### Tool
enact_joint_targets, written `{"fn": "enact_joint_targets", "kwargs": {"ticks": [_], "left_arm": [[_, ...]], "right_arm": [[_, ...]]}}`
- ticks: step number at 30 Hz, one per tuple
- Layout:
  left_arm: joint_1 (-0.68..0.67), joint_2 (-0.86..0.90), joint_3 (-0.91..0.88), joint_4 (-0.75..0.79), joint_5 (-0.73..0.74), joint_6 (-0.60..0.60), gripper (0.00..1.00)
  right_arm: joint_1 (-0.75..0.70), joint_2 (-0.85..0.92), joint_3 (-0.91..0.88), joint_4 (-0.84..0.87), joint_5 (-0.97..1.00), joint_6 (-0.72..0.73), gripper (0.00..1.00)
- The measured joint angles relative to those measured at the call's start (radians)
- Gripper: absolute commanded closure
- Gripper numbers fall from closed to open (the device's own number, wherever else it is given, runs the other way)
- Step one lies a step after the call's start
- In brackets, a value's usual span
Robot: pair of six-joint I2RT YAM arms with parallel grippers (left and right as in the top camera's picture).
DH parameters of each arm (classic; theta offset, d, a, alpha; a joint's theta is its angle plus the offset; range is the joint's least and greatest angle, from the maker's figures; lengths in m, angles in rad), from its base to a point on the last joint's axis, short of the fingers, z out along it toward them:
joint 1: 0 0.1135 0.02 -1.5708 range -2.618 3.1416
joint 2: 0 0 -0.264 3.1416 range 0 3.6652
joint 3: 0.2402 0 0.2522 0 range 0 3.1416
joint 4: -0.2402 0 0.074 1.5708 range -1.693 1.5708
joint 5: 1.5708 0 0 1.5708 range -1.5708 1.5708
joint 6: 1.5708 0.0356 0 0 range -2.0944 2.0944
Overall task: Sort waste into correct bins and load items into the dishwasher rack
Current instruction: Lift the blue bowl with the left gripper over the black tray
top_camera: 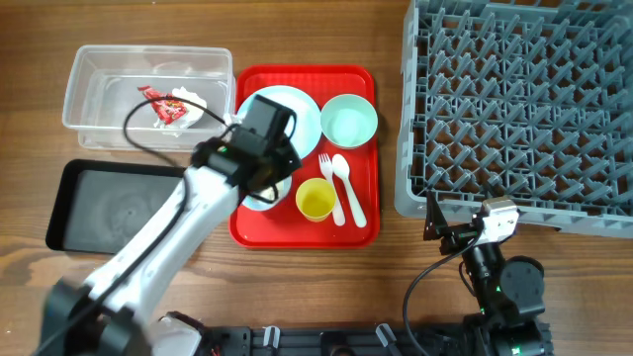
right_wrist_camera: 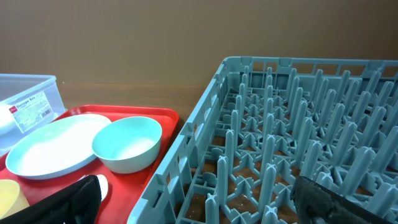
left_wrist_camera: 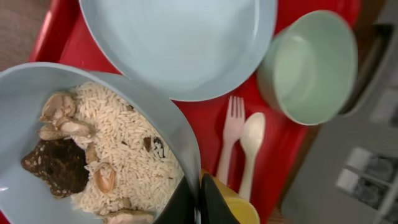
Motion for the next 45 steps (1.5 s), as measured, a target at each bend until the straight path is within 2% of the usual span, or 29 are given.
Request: {"fn": "enact_joint_targets", "kwargs": {"ticks": [9, 17, 20, 24, 28, 34, 40, 45], "left_arm": [[0.129, -0.164, 0.001, -0.153, 0.0, 0.137, 0.96], [0.27, -0.269, 0.001, -0.16, 0.014, 0.273, 0.96], [0.381, -0.32, 0.001, -0.162, 0.058, 0.354, 0.96], [0.545, -0.343, 0.001, -0.16, 0.167, 0.447, 0.96], [0.729, -0.344, 0.001, -0.144, 0.351, 0.536, 0.96], [0.932, -0.344, 0.001, -0.135, 0.576, 0.665, 0.96], [1.04, -0.328, 0.001, -0.135, 0.751, 0.787, 0.96], [1.072, -0.27, -0.039, -0.131, 0.849, 0.874, 0.96]], "right_arm": [[0.0, 0.0, 0.0, 0.0, 0.0, 0.0, 0.0], [0.0, 0.0, 0.0, 0.0, 0.0, 0.0, 0.0], [0.0, 0.0, 0.0, 0.0, 0.0, 0.0, 0.0], [0.0, 0.0, 0.0, 0.0, 0.0, 0.0, 0.0], [0.0, 0.0, 0.0, 0.0, 0.0, 0.0, 0.0], [0.0, 0.0, 0.0, 0.0, 0.0, 0.0, 0.0], [0.0, 0.0, 0.0, 0.0, 0.0, 0.0, 0.0], [0.0, 0.0, 0.0, 0.0, 0.0, 0.0, 0.0]]}}
